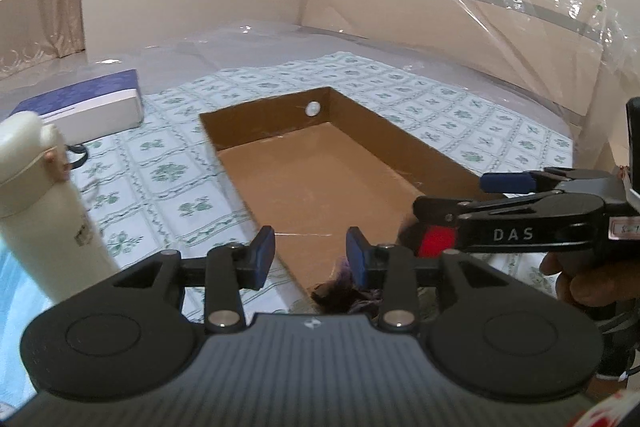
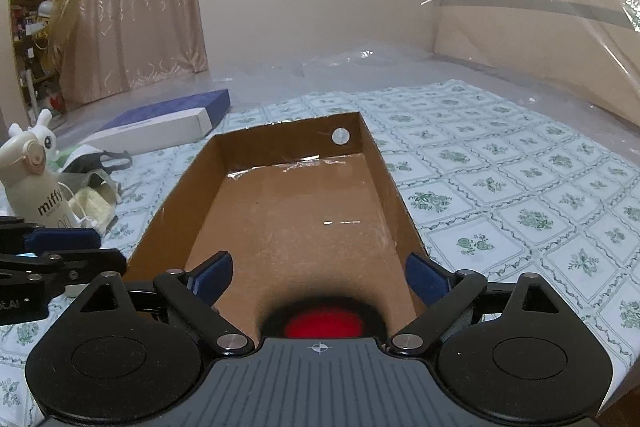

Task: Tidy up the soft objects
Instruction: 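Carry the pad into the cardboard box with the right gripper while the left drops the scrunchie there, then grasp the blue face mask with the right gripper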

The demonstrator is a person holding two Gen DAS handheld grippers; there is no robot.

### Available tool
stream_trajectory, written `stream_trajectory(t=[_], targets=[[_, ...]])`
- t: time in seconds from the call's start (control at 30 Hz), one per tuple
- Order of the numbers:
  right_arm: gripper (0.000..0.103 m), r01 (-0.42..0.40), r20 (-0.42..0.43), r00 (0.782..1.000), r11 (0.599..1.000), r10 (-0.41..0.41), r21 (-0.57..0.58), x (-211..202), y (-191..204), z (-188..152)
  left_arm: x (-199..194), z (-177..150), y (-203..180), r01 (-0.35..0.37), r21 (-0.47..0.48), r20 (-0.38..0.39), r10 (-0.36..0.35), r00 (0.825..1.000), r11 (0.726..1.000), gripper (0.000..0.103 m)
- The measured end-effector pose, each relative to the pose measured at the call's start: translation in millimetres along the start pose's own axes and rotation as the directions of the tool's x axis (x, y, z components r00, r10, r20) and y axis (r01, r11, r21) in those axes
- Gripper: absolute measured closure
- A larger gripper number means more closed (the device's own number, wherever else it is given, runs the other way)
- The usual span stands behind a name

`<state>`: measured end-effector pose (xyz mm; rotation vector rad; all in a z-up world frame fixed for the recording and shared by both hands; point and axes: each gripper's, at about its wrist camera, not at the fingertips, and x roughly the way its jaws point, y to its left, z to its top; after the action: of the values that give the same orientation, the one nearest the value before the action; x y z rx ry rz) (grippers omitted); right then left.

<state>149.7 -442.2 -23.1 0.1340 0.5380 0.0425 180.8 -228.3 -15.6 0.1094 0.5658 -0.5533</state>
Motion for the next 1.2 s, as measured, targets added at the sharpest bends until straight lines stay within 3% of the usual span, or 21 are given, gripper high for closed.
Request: stream_trajectory(t=[0.33,0.63,0.9,1.2], targets=[[0.010,-0.006,0.012,1.000,1.000,0.006,-0.001,-20,20,2,-29,-8,15,-0.042,-0.016,0.010,0.042,0.999,0.999,0.068],[0.010,-0.082,0.009,0.997,0.996,0.082,-0.032,-49,76,1,-86,-23,50,-0.128,-0.060,0.027,0.130,0.991,0.990,0.068],[0.010,-0.177,-0.013,0.984,0.983,0.177,-0.054,-59,142,-7,-149,-43,107,-0.281,-0.135,0.023,0.287,0.958,0.950,0.065],[0.010,-0.273,-0.051,0.962,0.956,0.269,-0.104,-54,222,-15,-203,-73,174,-0.429,-0.199,-0.024,0.433,0.901,0.881,0.061]])
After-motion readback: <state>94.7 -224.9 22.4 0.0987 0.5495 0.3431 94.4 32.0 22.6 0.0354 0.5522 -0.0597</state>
